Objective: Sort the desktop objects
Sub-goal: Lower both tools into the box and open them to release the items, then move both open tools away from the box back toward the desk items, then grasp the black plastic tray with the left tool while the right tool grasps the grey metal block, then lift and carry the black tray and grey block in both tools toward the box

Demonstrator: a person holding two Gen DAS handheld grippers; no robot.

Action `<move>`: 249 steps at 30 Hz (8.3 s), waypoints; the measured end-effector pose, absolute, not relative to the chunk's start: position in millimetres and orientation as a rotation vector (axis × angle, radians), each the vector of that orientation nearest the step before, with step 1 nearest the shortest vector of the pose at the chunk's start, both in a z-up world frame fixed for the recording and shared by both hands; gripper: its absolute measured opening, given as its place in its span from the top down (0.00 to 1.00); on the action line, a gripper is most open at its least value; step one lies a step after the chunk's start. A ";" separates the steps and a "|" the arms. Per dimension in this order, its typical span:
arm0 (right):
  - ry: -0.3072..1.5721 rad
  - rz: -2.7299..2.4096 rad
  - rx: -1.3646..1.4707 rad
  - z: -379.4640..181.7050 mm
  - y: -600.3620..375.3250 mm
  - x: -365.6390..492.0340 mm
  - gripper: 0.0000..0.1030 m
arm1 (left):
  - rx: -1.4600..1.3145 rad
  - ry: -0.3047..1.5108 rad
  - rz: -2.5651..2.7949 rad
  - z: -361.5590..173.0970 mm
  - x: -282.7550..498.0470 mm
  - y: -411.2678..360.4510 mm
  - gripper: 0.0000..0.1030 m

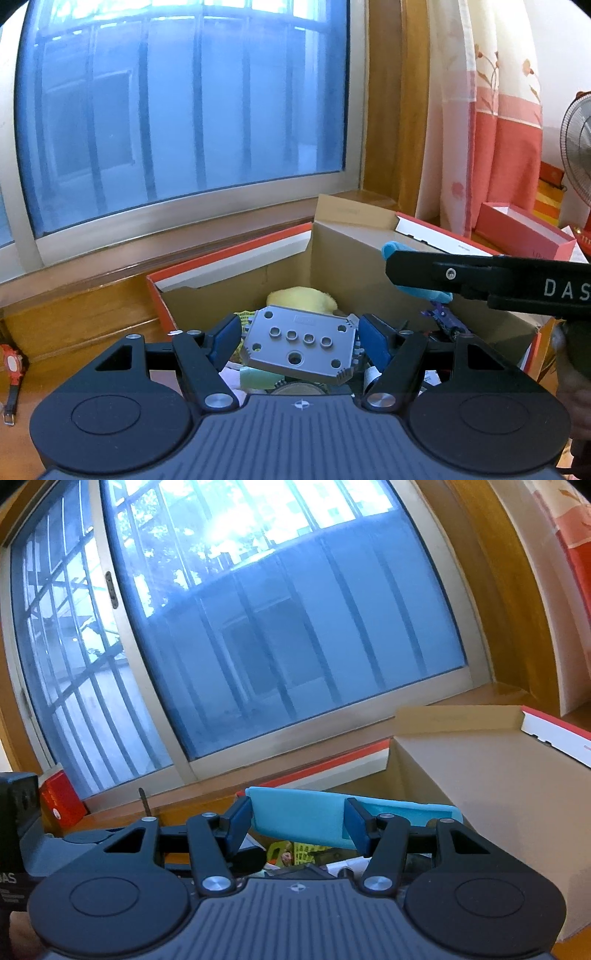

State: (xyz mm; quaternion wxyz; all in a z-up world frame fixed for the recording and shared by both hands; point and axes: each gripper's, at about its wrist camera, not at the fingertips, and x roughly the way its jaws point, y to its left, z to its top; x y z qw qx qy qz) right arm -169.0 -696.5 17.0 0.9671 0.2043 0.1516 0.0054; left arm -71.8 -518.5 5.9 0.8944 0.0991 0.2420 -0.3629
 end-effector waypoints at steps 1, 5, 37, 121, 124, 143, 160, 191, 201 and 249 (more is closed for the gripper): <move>0.308 0.008 0.415 17.0 -696.4 -169.2 0.43 | 0.204 0.502 -0.752 5.9 -72.1 -518.1 0.33; 0.307 -0.005 0.419 17.0 -694.9 -171.2 0.42 | 0.202 0.500 -0.755 6.0 -73.7 -516.2 0.32; 0.289 0.043 0.391 27.9 -609.3 -158.6 0.30 | 0.115 0.501 -0.546 13.7 -94.5 -378.4 0.23; 0.683 0.154 0.307 -50.0 -83.2 84.7 0.22 | 0.301 0.814 -0.755 -97.5 229.5 104.8 0.19; 0.681 0.156 0.291 -51.8 -84.0 91.2 0.22 | 0.280 0.799 -0.766 -93.5 214.0 101.2 0.19; 0.662 0.165 0.228 -57.6 -85.8 144.0 0.22 | 0.183 0.723 -0.476 -105.8 215.2 82.2 0.41; 0.744 0.176 0.033 -111.3 -43.9 231.0 0.19 | -0.022 0.731 -0.374 -88.9 188.8 138.9 0.41; 0.680 0.206 0.100 -76.3 -44.0 178.5 0.31 | -0.013 0.695 -0.415 -80.0 182.6 134.5 0.41; 0.658 0.115 0.150 -46.9 -54.5 107.5 0.31 | 0.018 0.653 -0.500 -63.4 156.0 118.1 0.41; 0.475 0.048 0.335 -1.7 -315.4 -138.5 0.31 | 0.098 0.601 -0.624 -31.5 -45.9 -124.7 0.41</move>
